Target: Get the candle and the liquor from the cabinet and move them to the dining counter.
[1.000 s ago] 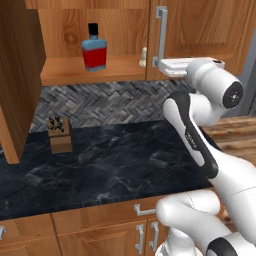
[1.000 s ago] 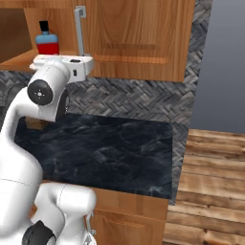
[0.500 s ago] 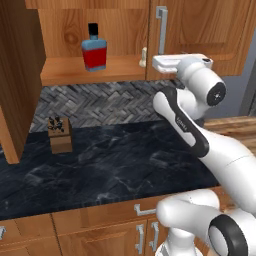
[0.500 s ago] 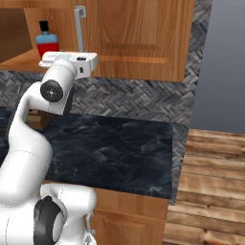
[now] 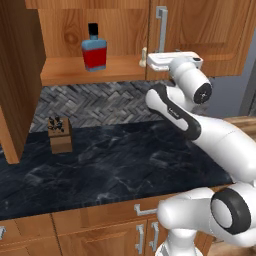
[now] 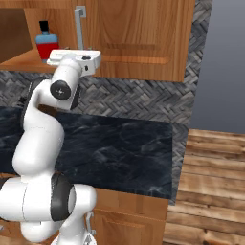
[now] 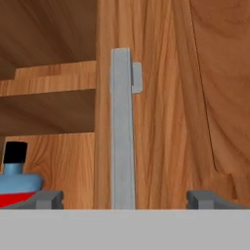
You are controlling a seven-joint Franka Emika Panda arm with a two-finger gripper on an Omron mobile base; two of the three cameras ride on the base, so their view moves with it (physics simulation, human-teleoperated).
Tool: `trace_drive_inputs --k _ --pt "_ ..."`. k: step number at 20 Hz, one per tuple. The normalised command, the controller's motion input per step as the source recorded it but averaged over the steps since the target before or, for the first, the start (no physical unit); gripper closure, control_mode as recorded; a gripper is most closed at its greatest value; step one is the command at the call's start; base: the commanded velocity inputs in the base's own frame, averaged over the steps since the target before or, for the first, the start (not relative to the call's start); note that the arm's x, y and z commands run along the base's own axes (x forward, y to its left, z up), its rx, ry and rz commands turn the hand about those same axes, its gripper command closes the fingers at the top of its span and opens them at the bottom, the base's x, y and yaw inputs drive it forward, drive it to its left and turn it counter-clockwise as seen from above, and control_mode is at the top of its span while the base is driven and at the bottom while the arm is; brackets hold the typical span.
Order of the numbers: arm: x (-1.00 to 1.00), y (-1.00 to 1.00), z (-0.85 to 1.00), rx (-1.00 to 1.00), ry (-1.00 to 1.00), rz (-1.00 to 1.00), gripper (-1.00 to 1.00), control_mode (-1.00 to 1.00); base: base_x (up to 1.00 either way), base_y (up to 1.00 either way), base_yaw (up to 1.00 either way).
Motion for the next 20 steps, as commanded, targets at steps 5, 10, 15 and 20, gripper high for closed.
trace_drive_inputs --k 5,10,15,20 --pt "0.42 0.0 0.0 0.0 -0.03 0.0 -1.0 -1.0 0.0 0.0 0.0" --pt "0.39 0.0 0.0 0.0 0.0 0.0 -1.0 -1.0 0.0 0.0 0.0" --pt "0.36 0.0 0.0 0.0 0.0 0.0 -1.0 -1.0 0.0 0.0 0.0" --pt "0.17 0.0 0.0 0.0 0.0 0.0 1.0 -1.0 0.0 0.0 0.0"
